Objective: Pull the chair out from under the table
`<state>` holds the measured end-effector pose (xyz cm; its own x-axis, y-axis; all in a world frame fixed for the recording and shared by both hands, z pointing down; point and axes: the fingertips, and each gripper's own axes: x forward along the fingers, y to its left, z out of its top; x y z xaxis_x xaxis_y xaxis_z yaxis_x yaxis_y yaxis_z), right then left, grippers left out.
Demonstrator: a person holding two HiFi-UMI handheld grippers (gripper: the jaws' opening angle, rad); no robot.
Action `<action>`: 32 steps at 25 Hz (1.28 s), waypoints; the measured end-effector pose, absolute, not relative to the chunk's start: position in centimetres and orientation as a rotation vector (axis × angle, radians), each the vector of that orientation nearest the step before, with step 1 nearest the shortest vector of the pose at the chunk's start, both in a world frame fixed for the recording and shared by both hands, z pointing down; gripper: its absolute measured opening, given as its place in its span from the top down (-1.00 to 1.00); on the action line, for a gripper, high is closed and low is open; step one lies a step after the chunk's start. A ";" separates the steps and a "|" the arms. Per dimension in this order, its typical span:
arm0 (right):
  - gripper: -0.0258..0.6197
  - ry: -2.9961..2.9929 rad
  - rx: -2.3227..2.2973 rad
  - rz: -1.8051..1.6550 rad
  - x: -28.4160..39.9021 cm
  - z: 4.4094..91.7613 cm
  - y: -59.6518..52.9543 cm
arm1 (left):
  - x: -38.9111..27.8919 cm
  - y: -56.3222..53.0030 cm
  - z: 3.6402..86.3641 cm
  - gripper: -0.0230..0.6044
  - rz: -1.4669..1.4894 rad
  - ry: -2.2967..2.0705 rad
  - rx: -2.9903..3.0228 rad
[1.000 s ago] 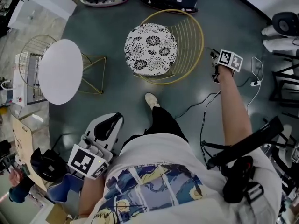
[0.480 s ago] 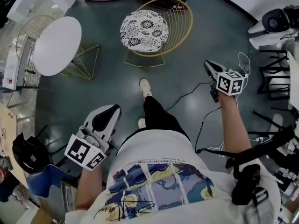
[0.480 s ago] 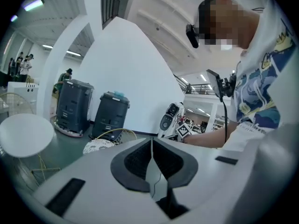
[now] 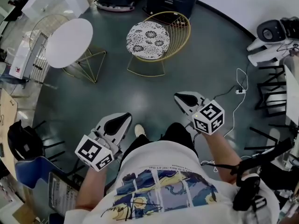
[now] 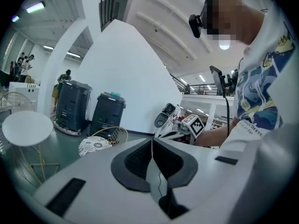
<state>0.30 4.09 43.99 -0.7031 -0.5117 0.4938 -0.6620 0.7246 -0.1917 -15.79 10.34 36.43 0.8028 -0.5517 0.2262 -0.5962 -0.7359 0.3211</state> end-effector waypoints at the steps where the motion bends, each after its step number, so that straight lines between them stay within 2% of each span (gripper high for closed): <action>1: 0.89 -2.534 0.852 0.455 -0.2 43.6 4.9 | -15.2 11.1 36.6 0.87 0.177 -0.879 2.608; 4: 0.89 -2.591 0.729 0.366 -0.1 42.6 8.0 | -12.3 13.6 37.4 0.87 0.213 -0.904 2.601; 7: 0.89 -2.645 0.647 0.325 3.1 42.0 11.7 | -7.6 15.8 38.1 0.87 0.232 -0.935 2.604; 16: 0.89 -2.676 0.675 0.260 21.1 41.3 22.0 | 13.9 25.0 37.7 0.87 0.232 -0.857 2.654; 21: 0.89 -2.700 0.653 0.283 29.8 40.0 24.5 | 23.6 27.8 36.7 0.87 0.321 -0.802 2.671; 32: 0.89 -2.715 0.690 0.249 35.8 39.2 26.4 | 30.5 28.9 36.8 0.87 0.357 -0.726 2.700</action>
